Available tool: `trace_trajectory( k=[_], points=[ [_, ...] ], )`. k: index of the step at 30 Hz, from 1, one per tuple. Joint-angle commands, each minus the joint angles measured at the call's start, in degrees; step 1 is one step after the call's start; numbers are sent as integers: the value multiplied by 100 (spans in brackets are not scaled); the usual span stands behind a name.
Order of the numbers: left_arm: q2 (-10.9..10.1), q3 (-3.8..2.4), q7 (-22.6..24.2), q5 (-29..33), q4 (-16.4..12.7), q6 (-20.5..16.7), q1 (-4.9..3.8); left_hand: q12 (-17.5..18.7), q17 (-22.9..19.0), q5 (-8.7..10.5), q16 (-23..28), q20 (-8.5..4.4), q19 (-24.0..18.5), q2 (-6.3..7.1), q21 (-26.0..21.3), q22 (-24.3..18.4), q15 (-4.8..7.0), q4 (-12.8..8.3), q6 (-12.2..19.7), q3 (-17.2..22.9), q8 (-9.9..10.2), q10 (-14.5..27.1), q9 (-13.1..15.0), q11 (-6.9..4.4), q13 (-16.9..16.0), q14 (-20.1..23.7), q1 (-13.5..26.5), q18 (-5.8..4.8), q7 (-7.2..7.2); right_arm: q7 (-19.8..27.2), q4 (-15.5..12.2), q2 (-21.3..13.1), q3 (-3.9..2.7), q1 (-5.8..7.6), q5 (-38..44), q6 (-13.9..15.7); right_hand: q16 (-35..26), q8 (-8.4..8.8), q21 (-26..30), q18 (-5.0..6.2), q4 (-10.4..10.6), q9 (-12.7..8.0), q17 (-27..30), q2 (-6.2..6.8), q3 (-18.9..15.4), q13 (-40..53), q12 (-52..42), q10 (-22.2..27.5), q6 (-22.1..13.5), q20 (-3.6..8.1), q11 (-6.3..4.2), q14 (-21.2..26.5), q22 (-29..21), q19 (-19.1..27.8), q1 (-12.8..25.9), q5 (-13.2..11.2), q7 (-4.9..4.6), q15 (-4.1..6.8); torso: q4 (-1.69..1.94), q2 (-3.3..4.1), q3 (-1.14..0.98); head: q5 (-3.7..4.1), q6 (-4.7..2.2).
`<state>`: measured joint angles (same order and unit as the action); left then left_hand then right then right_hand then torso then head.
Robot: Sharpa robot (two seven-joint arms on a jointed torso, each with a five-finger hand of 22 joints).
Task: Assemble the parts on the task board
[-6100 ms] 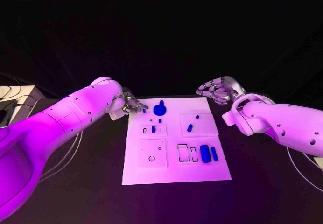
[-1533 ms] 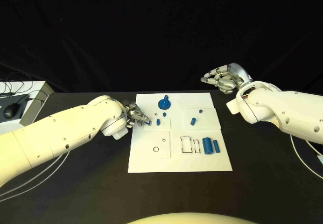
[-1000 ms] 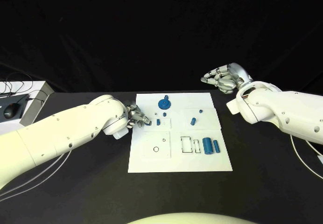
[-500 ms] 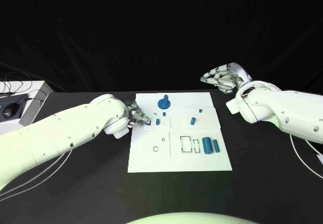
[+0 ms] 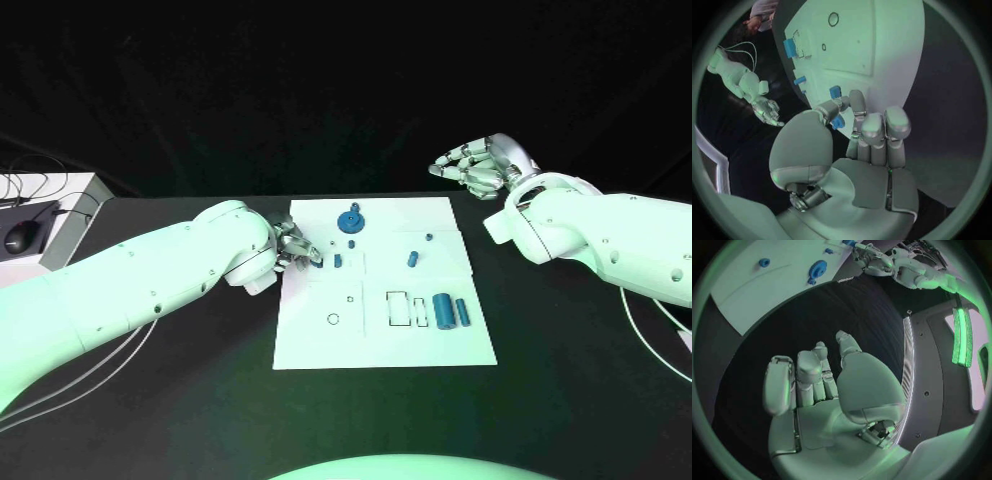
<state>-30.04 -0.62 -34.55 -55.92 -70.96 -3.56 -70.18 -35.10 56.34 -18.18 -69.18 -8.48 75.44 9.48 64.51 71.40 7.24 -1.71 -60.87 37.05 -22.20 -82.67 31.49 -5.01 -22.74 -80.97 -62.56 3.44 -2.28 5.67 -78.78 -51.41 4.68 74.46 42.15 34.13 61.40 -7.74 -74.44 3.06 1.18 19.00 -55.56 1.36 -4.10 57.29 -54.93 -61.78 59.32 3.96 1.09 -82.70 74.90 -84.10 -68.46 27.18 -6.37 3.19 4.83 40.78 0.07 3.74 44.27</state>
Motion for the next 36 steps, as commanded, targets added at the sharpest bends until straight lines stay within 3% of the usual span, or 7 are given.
trace_trajectory(
  k=[1, 22, 36],
  points=[
    [28, -1, 1, -47, 19, 57, -2, 31, -4, -33, -29, -12, 13, -119, 35, 11, 33, -26, -416, -1, -20, -37, 2098, -39, -11, -6, -39, -53, 399, 66, -11, -2, -3, -1, 38, -10, -33, 28, -23, 40, -8, -6, 9, -15, -20, -5, 1, 25, 24, 37, -28, 10, 1110, -477, 39, 24, 8, 23, 0, 0, 3, 3, 7],
    [38, 3, -40, -27, 70, 499, -2, 43, -8, -46, -39, -6, 16, -137, 49, 30, 27, -121, -442, -16, 13, -44, 2093, -35, -29, -5, -45, -59, 397, 60, -10, -7, -3, -1, 39, -24, -33, 28, -23, 40, -8, -6, 9, -15, -20, -5, 1, 25, 24, 37, -28, 10, 1110, -477, 39, 24, 8, 23, 1, -1, 1, 10, 43],
    [75, 3, -56, -60, 113, 508, -2, 53, 2, -43, -54, -5, 20, -156, 58, 43, 26, -131, -463, -59, 36, -56, 2094, -36, -34, -4, -38, -63, 399, 62, -11, -2, -3, -1, 38, -24, -33, 28, -23, 40, -8, -6, 9, -15, -20, -5, 1, 25, 24, 37, -28, 10, 1110, -477, 39, 24, 8, 23, 2, 3, -1, 11, 33]
  ],
)
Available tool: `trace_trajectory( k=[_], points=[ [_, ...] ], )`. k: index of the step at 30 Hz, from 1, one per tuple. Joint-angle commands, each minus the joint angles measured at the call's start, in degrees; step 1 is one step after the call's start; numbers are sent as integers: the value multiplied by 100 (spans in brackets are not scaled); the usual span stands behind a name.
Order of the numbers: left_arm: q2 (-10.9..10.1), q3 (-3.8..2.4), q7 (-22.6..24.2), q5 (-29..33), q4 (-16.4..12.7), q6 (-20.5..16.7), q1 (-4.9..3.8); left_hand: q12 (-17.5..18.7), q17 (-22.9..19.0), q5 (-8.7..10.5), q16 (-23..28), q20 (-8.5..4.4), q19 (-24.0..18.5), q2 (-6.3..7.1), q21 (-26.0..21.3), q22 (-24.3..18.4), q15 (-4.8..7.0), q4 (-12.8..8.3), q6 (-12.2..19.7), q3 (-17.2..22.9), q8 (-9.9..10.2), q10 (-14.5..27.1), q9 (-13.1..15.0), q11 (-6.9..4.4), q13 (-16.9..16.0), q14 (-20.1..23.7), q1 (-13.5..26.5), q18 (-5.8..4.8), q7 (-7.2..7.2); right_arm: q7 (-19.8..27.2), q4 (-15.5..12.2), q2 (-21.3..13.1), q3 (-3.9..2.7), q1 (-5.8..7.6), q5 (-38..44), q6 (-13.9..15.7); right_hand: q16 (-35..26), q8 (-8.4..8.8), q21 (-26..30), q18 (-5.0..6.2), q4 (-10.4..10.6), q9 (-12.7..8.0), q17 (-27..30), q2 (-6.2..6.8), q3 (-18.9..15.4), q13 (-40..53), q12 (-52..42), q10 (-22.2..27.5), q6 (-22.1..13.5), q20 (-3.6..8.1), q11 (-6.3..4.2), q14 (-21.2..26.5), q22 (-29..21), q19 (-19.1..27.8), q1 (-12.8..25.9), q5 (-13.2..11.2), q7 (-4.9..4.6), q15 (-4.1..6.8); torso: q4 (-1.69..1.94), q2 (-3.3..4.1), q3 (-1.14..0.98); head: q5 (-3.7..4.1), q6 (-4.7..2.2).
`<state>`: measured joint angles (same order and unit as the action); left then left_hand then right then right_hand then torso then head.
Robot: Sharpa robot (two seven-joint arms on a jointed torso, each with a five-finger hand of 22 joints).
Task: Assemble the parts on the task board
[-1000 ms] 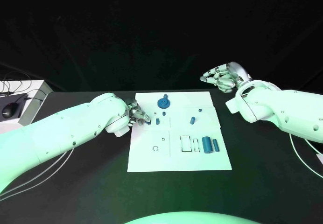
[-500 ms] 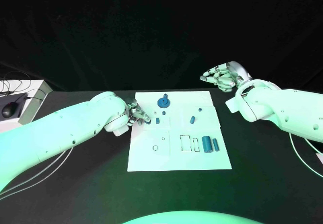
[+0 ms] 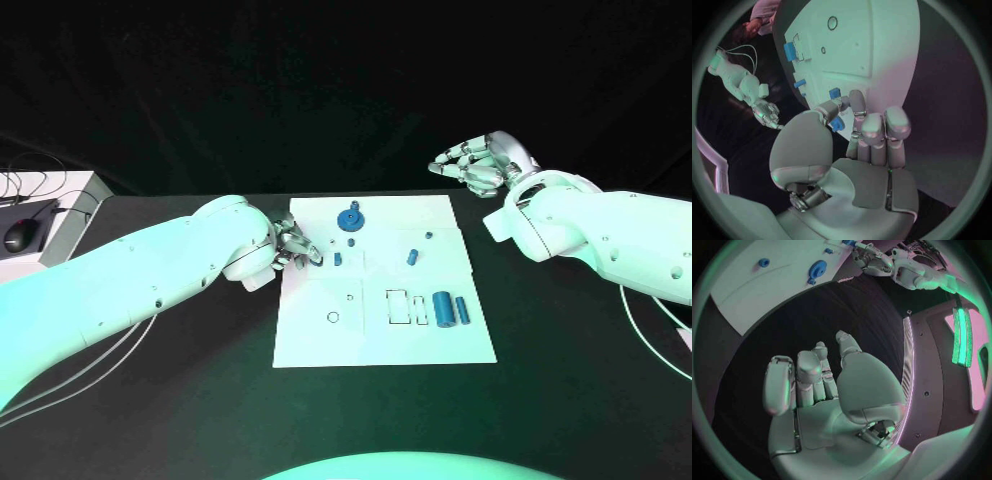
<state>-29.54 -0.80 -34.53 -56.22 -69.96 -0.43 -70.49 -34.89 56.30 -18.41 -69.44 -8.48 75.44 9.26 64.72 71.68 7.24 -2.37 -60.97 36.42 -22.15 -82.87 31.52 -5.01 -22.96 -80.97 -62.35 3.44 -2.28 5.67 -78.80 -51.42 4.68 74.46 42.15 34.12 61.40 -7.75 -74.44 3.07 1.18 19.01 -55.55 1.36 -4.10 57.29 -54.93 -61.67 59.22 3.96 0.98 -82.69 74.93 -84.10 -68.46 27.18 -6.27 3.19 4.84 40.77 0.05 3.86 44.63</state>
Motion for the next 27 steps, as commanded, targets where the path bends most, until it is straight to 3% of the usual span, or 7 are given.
trace_trajectory(
  k=[1, 11, 20, 27],
  points=[
    [30, 20, -59, -33, 22, 195, 28, 31, 13, -15, -33, -5, 17, -146, 33, 13, 26, -56, -463, -12, 28, -40, 2093, -36, -12, -6, -57, -63, 403, 61, -10, -2, -3, -1, 38, -22, -33, 28, -23, 40, -8, -6, 7, -15, -20, -5, 1, 14, 34, 37, -17, 10, 1107, -477, 39, 24, -2, 23, 4, 3, 0, 0, 0],
    [119, 22, -63, -47, 127, 207, 28, 34, 32, -14, -53, -1, 21, -207, 37, 22, 24, -38, -501, -125, 35, -65, 2109, -41, -13, -9, -60, -68, 419, 63, -10, 6, -3, -1, 38, -26, -33, 28, -23, 40, -8, -6, 7, -15, -20, -5, 1, 14, 34, 37, -17, 10, 1107, -477, 39, 24, -2, 23, -1, 8, 0, -6, 10],
    [198, 29, -59, -50, 193, 317, 27, 54, 111, -24, -120, -1, 39, -436, 72, 56, 21, -82, -637, -362, 11, -167, 2138, -48, 25, -24, -28, -93, 465, 66, -2, 8, -3, 0, 36, -34, -33, 25, -24, 35, -17, -5, 0, -24, -11, 9, -16, -2, 42, 45, -22, 4, 1108, -478, 27, 87, 2, 27, -3, 8, 1, 6, 19],
    [216, 31, -39, -66, 213, 376, 27, 167, 149, -122, -157, 2, 46, -534, 108, 86, 12, -161, -874, -617, 211, -316, 2031, -44, 106, -31, -74, -124, 490, 67, -1, 8, -3, 0, 35, -36, -33, 27, -24, 34, -28, -8, 0, -22, -11, 9, -15, 0, 46, 47, -24, 4, 1108, -478, 21, 239, 3, 29, 5, 2, 4, 12, 27]
  ],
)
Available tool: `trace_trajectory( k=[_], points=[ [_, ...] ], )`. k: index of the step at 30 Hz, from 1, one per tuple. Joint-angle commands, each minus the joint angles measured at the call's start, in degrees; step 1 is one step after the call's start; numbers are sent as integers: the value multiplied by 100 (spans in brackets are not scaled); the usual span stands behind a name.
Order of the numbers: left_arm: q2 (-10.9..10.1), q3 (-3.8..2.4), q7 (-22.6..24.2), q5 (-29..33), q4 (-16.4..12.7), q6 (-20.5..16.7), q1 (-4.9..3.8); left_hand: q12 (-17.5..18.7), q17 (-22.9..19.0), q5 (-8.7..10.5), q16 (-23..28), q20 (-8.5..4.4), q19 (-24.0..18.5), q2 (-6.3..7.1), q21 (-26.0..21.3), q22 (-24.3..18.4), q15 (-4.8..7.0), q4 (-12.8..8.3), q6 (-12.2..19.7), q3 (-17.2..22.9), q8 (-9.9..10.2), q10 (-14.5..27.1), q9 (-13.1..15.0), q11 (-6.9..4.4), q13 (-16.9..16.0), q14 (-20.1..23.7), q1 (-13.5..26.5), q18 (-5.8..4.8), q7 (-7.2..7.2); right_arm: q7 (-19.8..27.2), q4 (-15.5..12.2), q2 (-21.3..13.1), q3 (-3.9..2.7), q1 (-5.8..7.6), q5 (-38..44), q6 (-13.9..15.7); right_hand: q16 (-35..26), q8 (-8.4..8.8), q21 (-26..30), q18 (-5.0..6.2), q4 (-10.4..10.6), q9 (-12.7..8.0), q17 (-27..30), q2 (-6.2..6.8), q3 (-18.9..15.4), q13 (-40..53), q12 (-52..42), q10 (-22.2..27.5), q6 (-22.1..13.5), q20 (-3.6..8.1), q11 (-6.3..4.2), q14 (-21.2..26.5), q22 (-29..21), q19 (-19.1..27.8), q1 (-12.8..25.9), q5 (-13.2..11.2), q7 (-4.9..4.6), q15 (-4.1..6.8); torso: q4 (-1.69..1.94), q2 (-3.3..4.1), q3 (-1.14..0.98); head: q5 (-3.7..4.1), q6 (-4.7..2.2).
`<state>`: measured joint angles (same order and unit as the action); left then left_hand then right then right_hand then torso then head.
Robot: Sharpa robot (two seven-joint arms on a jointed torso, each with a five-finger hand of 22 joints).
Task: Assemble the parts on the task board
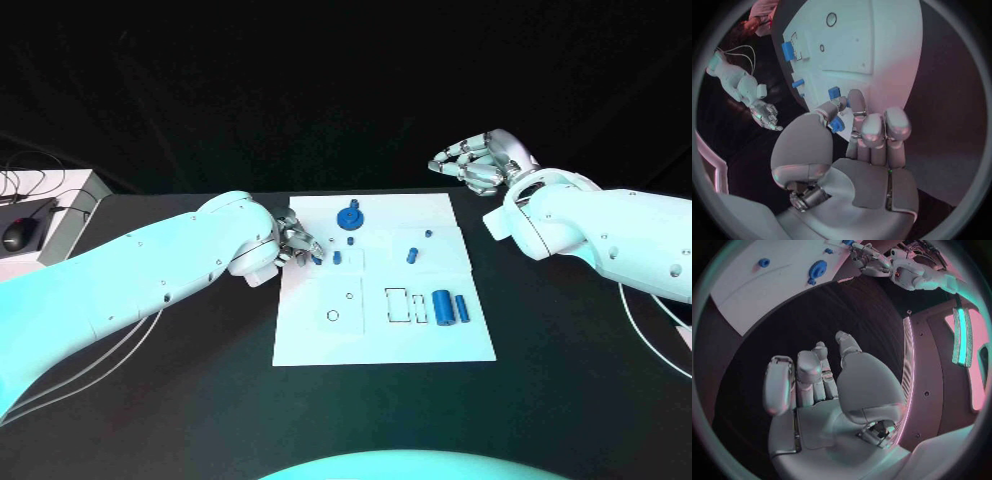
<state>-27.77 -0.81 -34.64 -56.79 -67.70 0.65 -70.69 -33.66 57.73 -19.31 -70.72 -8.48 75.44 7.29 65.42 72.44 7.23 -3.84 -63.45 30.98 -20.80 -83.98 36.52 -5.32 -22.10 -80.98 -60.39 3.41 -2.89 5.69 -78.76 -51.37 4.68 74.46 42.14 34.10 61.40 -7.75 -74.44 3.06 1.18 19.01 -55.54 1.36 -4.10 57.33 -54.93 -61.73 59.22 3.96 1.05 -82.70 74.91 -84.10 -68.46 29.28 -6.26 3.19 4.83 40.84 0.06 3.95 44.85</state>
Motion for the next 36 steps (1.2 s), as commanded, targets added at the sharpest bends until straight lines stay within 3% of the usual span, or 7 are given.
trace_trajectory(
  k=[1, 36],
  points=[
    [39, 32, -26, -13, -12, 274, 47, 42, 10, -37, -33, 3, 47, -339, 39, 12, 12, -13, -638, -75, 76, -210, 1534, -14, 20, -32, -268, -121, 555, 66, -4, 3, -3, 0, 36, -35, -33, 27, -24, 35, -28, -8, -1, -22, -11, 4, -15, 7, 46, 47, -30, 4, 1110, -478, 21, 28, 2, 29, 5, -3, 6, 3, 6],
    [-60, 31, 60, -533, -72, 48, 49, -71, 39, -58, -85, 3, 75, -376, 97, 55, 9, -79, -796, 49, 227, -238, 1695, -21, 163, -41, -219, -141, 577, 79, 6, -9, -3, 0, 28, -33, -36, 37, -20, 35, -41, -17, 0, -28, -20, -1, -6, 15, 42, 48, -29, 5, 1109, -478, 24, 75, -1, 28, 3, -1, 7, 0, 13]
  ],
)
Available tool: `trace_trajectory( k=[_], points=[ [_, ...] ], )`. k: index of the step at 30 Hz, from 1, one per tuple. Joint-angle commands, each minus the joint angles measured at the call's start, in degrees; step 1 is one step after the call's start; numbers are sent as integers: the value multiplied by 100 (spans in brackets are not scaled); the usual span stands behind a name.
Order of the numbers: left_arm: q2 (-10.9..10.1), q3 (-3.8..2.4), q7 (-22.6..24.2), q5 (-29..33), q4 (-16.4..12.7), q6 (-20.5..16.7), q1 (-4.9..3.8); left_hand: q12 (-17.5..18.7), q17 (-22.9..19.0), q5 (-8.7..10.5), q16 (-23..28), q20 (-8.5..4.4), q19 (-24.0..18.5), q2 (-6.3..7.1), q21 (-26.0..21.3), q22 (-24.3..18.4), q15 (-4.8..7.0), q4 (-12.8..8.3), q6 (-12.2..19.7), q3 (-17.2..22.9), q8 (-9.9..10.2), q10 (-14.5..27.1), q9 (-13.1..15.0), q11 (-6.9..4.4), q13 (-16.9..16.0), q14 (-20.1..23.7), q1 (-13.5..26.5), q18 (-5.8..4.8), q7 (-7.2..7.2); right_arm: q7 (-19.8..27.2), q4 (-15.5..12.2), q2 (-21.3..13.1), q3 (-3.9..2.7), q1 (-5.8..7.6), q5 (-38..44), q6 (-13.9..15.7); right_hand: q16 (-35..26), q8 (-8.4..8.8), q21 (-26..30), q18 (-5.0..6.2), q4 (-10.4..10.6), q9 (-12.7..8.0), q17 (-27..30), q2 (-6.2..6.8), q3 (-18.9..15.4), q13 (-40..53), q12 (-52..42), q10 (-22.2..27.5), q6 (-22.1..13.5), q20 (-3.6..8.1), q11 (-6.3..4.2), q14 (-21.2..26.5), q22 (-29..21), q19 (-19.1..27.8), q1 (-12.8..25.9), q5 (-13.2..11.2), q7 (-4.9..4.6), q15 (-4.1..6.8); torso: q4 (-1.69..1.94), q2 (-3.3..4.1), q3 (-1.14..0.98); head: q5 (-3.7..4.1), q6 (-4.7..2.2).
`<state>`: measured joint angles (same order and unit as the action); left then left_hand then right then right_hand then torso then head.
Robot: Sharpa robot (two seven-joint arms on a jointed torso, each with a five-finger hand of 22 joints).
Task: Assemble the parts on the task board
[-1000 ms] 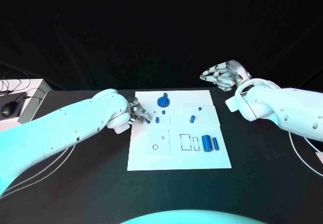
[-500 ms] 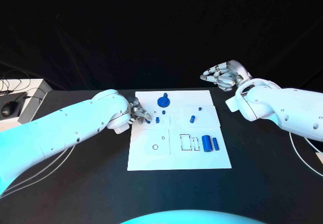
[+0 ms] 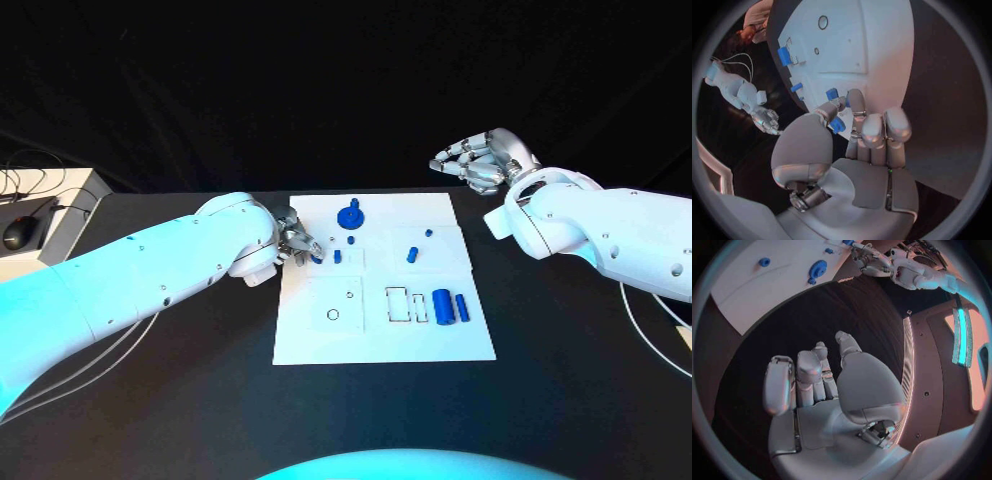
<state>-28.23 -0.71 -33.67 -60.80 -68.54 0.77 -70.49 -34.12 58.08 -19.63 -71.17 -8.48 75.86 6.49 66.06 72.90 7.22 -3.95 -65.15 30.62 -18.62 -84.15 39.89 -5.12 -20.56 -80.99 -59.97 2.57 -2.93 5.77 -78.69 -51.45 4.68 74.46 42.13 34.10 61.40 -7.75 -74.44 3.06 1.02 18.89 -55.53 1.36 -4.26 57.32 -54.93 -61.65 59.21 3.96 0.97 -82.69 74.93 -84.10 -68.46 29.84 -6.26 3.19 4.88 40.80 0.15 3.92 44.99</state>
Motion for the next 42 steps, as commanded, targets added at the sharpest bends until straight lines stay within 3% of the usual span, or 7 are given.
trace_trajectory(
  k=[1, 9, 26, 42],
  points=[
    [-12, 21, -36, -132, 11, 36, 28, -25, 4, -26, -40, 4, 32, -295, 32, 9, 10, -68, -627, 85, 8, -222, 1358, -40, 9, -40, -261, -57, 581, 71, -1, -2, -3, -1, 30, -32, -36, 37, -20, 35, -25, -5, 0, -28, -4, 0, -6, 7, 43, 48, -21, 5, 1106, -478, 24, 19, -2, 28, -1, 3, -1, 5, 1],
    [1, 21, -34, -48, -6, 80, 29, -39, 1, -10, -41, 7, 30, -279, 30, 9, 9, -40, -629, 24, 19, -220, 1379, -40, 23, -38, -246, -55, 585, 71, 1, 0, -3, -1, 30, -34, -36, 37, -20, 35, -25, -5, 0, -28, -4, 0, -6, 7, 43, 48, -21, 5, 1106, -478, 24, 19, -2, 28, 1, -2, -4, 8, 12],
    [9, 23, -11, 94, -41, 125, 30, -90, 16, 40, -52, 9, 21, -160, 21, 10, 10, 472, -685, -617, 62, -222, 1416, -39, 66, -36, -403, -62, 614, 70, 3, 2, -3, -1, 30, -38, -35, 40, -21, 35, -34, -9, -3, -37, -10, 3, -9, 4, 47, 48, -23, 4, 1107, -478, 21, 30, -1, 29, -4, 2, -5, 1, 6],
    [10, 24, 8, 105, -48, 77, 30, -110, 30, 58, -60, 2, 25, -95, 25, 16, 15, 745, -709, -936, 63, -222, 1417, -40, 75, -40, -441, -65, 631, 70, 3, 1, -2, -1, 30, -39, -35, 40, -21, 35, -34, -9, -3, -37, -10, 3, -9, 4, 47, 48, -23, 4, 1107, -478, 21, 30, -1, 29, -3, 2, -5, 8, 6]
  ],
)
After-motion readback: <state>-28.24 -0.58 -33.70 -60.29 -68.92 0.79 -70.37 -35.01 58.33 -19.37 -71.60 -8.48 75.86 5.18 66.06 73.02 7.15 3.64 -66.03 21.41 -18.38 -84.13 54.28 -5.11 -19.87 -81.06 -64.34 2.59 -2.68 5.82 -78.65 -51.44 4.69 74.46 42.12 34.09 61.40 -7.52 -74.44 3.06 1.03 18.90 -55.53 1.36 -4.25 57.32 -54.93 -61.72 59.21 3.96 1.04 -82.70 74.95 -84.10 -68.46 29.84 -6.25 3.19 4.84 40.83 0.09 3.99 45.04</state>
